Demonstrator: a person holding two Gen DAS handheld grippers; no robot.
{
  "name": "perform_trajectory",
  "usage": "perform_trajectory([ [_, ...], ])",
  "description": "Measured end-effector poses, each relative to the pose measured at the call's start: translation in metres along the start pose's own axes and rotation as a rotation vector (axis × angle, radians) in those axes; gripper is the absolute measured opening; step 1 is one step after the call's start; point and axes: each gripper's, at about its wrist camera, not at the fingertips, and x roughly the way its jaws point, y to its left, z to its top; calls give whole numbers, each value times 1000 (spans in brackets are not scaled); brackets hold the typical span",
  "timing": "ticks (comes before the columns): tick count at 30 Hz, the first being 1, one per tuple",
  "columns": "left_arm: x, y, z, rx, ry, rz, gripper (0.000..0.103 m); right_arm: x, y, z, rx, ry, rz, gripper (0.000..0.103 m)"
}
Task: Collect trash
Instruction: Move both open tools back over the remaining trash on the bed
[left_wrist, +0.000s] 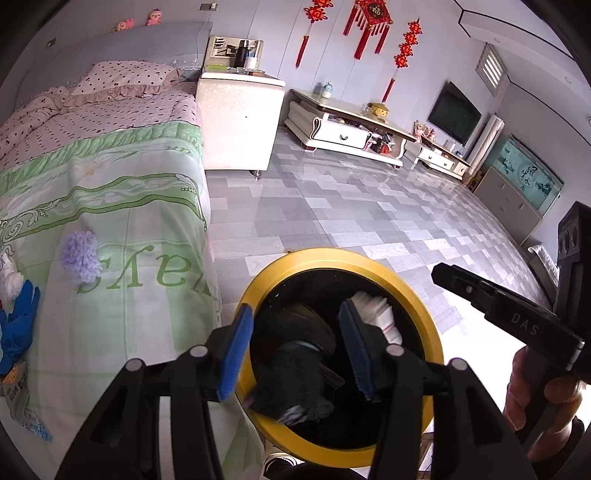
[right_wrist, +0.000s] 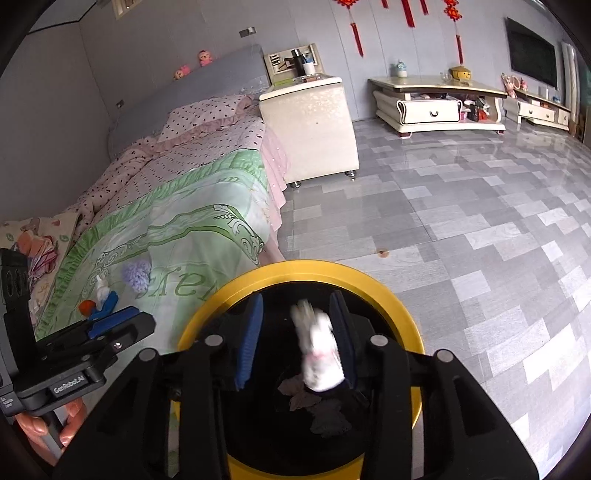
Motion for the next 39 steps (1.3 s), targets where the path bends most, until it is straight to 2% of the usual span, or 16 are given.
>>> perform_trajectory([
  [3, -4, 2, 1, 0, -12, 7, 54, -2, -1, -1, 6, 6, -2, 41],
  [5, -8, 5, 1, -7, -21, 8, 59, -4, 0, -1, 9, 3, -2, 45],
  [14, -35, 37, 10, -44, -70, 49, 66, -13, 24, 3, -14, -7, 44, 51],
  [25, -70, 96, 11, -97, -118, 141, 69, -11, 89, 9, -90, -14, 128, 58],
  [39, -119, 186, 4, -202, -163, 270, 70, 3, 190, 5, -213, 10, 254, 59],
])
